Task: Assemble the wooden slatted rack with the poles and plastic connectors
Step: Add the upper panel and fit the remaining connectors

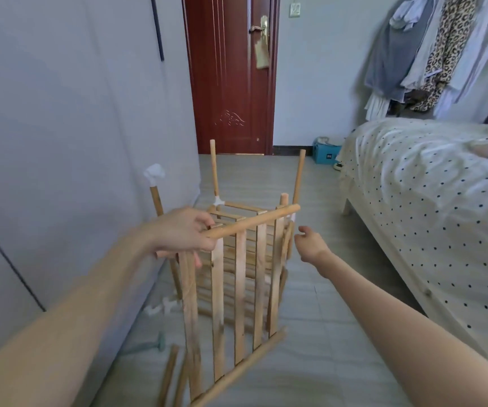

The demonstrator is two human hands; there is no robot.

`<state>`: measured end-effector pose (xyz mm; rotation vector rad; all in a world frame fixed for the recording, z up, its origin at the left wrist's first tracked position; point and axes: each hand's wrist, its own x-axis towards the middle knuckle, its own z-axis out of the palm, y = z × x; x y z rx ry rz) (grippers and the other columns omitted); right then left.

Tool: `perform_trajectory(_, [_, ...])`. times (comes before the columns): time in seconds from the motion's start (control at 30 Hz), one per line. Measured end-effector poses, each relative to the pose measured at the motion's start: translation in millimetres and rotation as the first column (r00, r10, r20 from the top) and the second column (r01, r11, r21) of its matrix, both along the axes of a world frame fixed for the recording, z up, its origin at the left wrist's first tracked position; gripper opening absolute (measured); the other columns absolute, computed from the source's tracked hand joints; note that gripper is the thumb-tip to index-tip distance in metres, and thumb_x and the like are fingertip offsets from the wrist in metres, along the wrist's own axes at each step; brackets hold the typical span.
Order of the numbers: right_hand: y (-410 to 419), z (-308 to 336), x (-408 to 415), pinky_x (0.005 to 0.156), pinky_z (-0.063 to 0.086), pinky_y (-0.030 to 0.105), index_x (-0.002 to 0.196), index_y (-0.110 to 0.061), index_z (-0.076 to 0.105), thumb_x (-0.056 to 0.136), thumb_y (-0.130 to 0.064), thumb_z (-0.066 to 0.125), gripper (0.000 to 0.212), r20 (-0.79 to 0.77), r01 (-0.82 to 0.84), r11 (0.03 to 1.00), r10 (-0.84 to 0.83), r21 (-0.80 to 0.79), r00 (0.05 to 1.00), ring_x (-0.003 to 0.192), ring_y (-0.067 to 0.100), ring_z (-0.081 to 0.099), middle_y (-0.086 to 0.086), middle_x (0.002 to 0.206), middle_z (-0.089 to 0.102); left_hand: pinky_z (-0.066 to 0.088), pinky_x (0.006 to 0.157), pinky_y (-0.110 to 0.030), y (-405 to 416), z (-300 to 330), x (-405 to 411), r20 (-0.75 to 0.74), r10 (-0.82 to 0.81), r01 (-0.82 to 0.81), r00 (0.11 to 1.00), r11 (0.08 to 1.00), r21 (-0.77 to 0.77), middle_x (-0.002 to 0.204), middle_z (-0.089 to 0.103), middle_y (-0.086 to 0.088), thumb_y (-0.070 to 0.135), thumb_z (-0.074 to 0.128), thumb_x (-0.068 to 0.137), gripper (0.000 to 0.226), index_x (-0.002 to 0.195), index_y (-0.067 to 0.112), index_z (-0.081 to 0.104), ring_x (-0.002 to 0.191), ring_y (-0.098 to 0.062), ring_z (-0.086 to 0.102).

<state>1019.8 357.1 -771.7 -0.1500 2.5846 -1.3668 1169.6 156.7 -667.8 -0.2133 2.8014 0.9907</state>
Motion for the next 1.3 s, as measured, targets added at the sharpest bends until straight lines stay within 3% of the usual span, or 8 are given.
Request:
perform_trajectory(0.1, [-21.5, -2.7, -12.8, 0.106, 0.038, 0.042, 0.144, -0.010, 0.031, 0.095, -0.001, 0.029, 0.051, 0.059, 0.018, 0.991, -0.010, -0.131, 0.998, 0.125, 0.029, 0.043, 0.012, 0.138, 0.044, 0.048, 0.054, -0.017, -28.7, 8.3, 13.2, 0.009, 0.034, -0.035, 0.999, 0.998, 0.049, 0.085, 0.063, 0.005, 0.011, 0.061, 0.085, 0.024, 0.105, 0.023, 0.056, 0.071, -0.018, 0.072])
perform_trajectory(0.2, [-38.0, -14.8, -20.4, 0.101, 0.042, 0.044, 0.130, -0.005, 0.045, 0.095, -0.004, 0.041, 0.036, 0.075, -0.015, 0.985, 0.028, -0.171, 0.997, 0.105, 0.026, 0.047, 0.010, 0.112, 0.050, 0.052, 0.071, -0.035, -57.0, 8.1, 25.4, -0.026, 0.108, -0.105, 0.994, 0.988, 0.117, 0.094, 0.064, 0.008, 0.009, 0.060, 0.086, 0.022, 0.102, 0.023, 0.058, 0.070, -0.018, 0.072])
perform_trajectory(0.3, [-47.2, -27.0, -26.2, 0.084, 0.044, 0.038, 0.118, -0.003, 0.053, 0.095, -0.017, 0.051, 0.027, 0.009, 0.067, 0.979, -0.067, -0.195, 0.998, 0.091, 0.024, 0.049, 0.008, 0.095, 0.055, 0.048, 0.068, -0.031, -83.8, 2.6, 36.5, -0.072, 0.199, -0.187, 0.977, 0.970, 0.155, 0.090, 0.069, 0.005, 0.013, 0.061, 0.086, 0.022, 0.105, 0.024, 0.064, 0.075, -0.017, 0.072])
perform_trajectory(0.43, [-47.2, -36.0, -31.4, 0.088, 0.045, 0.041, 0.117, -0.003, 0.050, 0.099, -0.023, 0.042, 0.027, -0.114, 0.075, 0.997, -0.074, 0.002, 0.991, 0.105, 0.034, 0.055, 0.016, 0.111, 0.060, 0.042, 0.055, -0.019, -98.9, -6.3, 44.6, -0.126, 0.319, -0.280, 0.939, 0.925, 0.256, 0.087, 0.068, 0.005, 0.015, 0.058, 0.089, 0.017, 0.099, 0.027, 0.065, 0.075, -0.017, 0.072])
perform_trajectory(0.6, [-19.1, -32.7, -35.5, 0.094, 0.045, 0.043, 0.118, -0.003, 0.049, 0.099, -0.019, 0.042, 0.026, -0.105, 0.087, 0.995, -0.081, 0.053, 0.991, 0.110, 0.035, 0.054, 0.018, 0.116, 0.060, 0.045, 0.061, -0.023, -98.9, 1.6, 48.4, -0.186, 0.389, -0.311, 0.902, 0.886, 0.344, 0.094, 0.070, 0.003, 0.015, 0.061, 0.088, 0.015, 0.099, 0.024, 0.066, 0.073, -0.021, 0.072])
perform_trajectory(0.77, [35.5, -30.7, -38.0, 0.089, 0.045, 0.039, 0.111, -0.005, 0.054, 0.097, -0.020, 0.044, 0.023, -0.106, 0.162, 0.983, -0.152, 0.084, 0.983, 0.105, 0.033, 0.057, 0.015, 0.111, 0.063, 0.042, 0.045, -0.011, -89.5, 18.3, 51.7, -0.196, 0.347, -0.280, 0.917, 0.911, 0.302, 0.081, 0.073, 0.008, 0.014, 0.060, 0.089, 0.013, 0.095, 0.023, 0.067, 0.071, -0.018, 0.072])
perform_trajectory(0.93, [80.2, -31.0, -28.2, 0.087, 0.044, 0.040, 0.110, -0.003, 0.053, 0.097, -0.018, 0.043, 0.022, -0.095, 0.256, 0.966, -0.252, 0.042, 0.963, 0.102, 0.035, 0.056, 0.018, 0.108, 0.061, 0.044, 0.058, -0.024, -76.1, 28.6, 53.1, -0.260, 0.394, -0.286, 0.882, 0.884, 0.369, 0.085, 0.073, 0.004, 0.020, 0.057, 0.091, 0.011, 0.096, 0.018, 0.068, 0.074, -0.018, 0.072])
perform_trajectory(1.3, [115.8, -30.7, 6.8, 0.082, 0.047, 0.044, 0.105, -0.004, 0.047, 0.097, -0.014, 0.043, 0.013, -0.102, 0.285, 0.958, -0.285, -0.014, 0.953, 0.091, 0.033, 0.056, 0.016, 0.096, 0.057, 0.055, 0.059, -0.029, -32.2, 18.2, 33.1, -0.189, 0.595, -0.234, 0.781, 0.559, 0.795, 0.090, 0.067, -0.003, 0.013, 0.051, 0.094, 0.012, 0.096, 0.008, 0.061, 0.072, -0.021, 0.072])
